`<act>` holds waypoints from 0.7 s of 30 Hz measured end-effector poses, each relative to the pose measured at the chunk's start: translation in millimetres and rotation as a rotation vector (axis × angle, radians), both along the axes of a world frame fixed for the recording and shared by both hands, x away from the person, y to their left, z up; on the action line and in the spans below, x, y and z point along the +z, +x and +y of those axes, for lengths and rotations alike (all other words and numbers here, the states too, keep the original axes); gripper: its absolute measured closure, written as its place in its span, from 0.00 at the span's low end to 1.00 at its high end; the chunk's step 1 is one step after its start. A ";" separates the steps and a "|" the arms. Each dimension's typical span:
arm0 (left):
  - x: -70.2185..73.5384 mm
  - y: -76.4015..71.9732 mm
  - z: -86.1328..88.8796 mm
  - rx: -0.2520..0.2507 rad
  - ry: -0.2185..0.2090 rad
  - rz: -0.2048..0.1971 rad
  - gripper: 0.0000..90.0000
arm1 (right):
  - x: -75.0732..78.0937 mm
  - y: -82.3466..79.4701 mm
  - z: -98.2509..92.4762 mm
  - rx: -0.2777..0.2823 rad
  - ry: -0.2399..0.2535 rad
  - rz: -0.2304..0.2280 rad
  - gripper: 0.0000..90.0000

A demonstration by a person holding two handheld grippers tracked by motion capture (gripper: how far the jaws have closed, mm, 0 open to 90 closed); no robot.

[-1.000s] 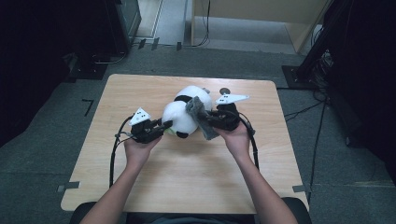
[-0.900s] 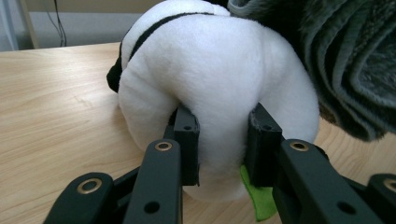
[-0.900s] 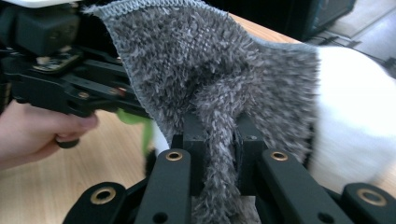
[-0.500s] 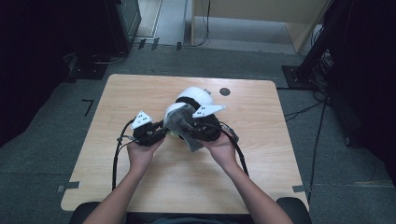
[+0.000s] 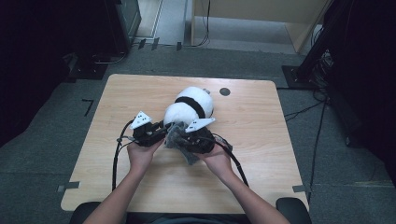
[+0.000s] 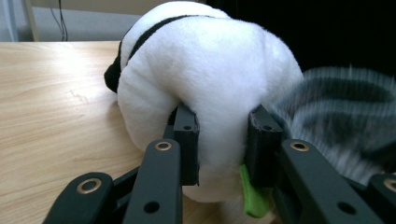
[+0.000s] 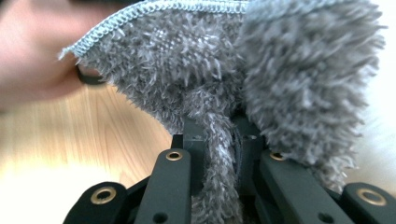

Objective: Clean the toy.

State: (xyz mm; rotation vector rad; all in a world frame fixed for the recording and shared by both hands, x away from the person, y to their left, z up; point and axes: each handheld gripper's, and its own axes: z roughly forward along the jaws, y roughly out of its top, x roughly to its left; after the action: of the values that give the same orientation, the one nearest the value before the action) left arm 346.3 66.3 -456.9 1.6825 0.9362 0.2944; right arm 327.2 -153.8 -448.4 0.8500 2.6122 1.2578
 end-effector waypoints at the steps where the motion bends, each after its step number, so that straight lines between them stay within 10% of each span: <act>1: 0.4 -0.1 0.3 0.001 -0.004 -0.004 0.78 | -4.1 0.0 0.9 0.003 -0.017 0.014 0.89; 8: 3.1 0.3 6.6 0.014 -0.022 -0.024 0.78 | -12.8 0.1 5.1 0.017 -0.051 0.041 0.89; 21: 2.1 0.0 9.2 0.013 -0.008 -0.012 0.78 | 40.3 -10.6 -8.4 0.001 0.067 -0.085 0.89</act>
State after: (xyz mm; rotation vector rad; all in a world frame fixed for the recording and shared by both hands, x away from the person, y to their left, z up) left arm 346.3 75.5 -454.8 1.6663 0.9386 0.3094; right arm 316.5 -162.2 -408.0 0.7873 2.5186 1.3580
